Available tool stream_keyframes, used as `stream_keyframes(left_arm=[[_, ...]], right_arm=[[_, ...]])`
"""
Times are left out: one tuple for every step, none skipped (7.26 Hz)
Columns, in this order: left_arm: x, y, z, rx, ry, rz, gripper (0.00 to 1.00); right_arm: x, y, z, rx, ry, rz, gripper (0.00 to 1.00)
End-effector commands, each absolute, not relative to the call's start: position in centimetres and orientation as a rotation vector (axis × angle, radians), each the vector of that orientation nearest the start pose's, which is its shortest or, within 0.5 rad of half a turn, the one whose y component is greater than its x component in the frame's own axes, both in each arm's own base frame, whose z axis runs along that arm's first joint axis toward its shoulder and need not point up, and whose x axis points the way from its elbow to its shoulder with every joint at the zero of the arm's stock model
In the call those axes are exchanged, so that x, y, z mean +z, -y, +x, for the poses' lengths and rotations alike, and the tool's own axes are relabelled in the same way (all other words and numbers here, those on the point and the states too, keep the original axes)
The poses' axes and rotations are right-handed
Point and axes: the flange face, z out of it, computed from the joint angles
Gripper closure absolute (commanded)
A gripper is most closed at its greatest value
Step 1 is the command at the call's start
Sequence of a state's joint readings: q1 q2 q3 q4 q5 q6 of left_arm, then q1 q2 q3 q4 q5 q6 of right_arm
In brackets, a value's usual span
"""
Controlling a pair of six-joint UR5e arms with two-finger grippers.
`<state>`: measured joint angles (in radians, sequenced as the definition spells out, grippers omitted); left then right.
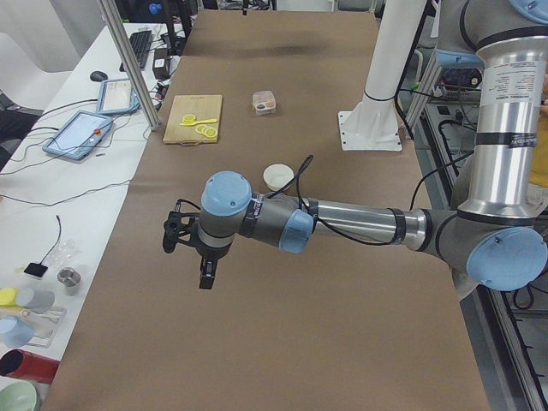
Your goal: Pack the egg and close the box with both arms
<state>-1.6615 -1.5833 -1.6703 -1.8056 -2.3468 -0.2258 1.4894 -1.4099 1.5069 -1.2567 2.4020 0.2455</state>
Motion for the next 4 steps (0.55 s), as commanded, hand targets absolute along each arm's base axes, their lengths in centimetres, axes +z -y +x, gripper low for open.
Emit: stream_keyframes(left_arm=[[57.8,50.6,-10.9,-0.165,-0.789,0.271,0.03],[57.7,50.6,-10.8,-0.162,-0.791,0.272,0.03],[57.5,50.7,-10.8,-0.160,-0.791,0.277,0.03],[57.3,50.6,-10.8,-0.160,-0.791,0.280,0.03]], right_arm=[[58.6,57.6,6.2,-0.039,0.790,0.211,0.00],[59.5,57.3,7.0,-0.037,0.766,0.168,0.00],[59.2,57.1,7.4,-0.025,0.769,0.154,0.00],[59.2,57.2,7.4,-0.020,0.763,0.151,0.00]])
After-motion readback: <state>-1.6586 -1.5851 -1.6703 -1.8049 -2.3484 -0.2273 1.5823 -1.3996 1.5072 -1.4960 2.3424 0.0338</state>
